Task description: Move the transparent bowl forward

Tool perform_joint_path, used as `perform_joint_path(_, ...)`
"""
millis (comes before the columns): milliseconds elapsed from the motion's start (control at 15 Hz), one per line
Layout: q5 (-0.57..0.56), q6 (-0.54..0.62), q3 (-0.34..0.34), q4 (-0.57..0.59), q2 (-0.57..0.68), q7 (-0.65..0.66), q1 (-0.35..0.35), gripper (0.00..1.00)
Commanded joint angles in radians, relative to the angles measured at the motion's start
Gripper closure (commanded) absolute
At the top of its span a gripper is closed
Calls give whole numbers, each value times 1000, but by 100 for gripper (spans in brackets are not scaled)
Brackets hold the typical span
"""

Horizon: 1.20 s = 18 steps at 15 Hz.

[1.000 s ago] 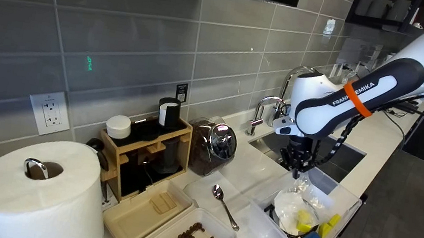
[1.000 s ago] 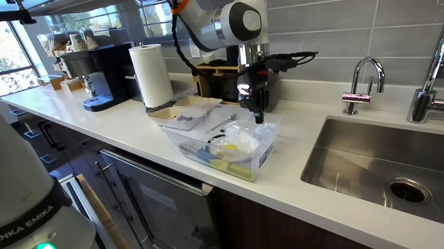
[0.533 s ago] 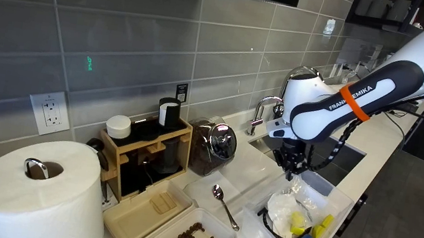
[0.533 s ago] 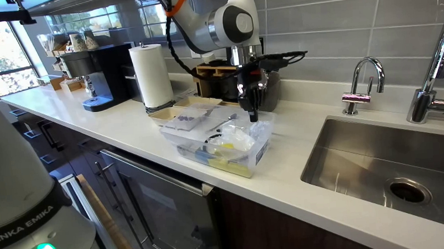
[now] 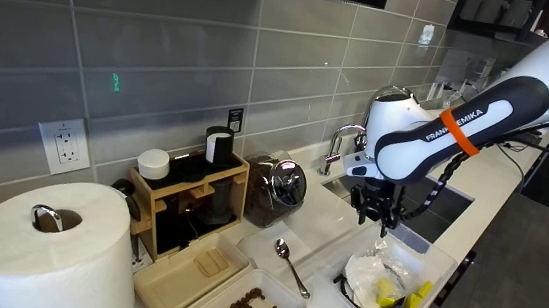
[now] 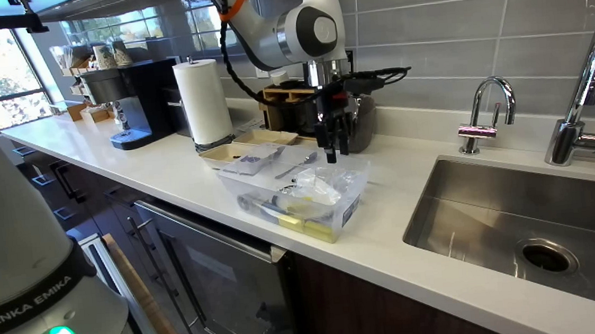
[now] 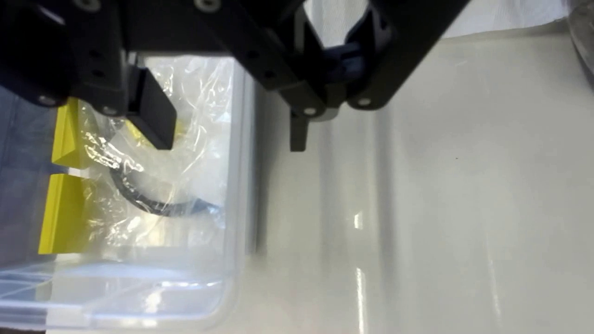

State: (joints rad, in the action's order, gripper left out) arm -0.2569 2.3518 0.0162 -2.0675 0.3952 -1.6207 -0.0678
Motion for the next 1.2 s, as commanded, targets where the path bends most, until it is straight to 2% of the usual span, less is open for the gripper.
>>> perform_joint_path(0,81,-38,20,-33,-69,16,-24,2)
perform_joint_path(267,175,-163,7,-30,-149,47,-35,0)
perform_joint_path(600,208,-370,-39,-5,-243,237,-38,0)
perform_joint_path(867,199,-444,-79,-25,-322,407,-48,0)
perform_joint_path(1133,237,-512,-109,-51,-405,559,-61,0)
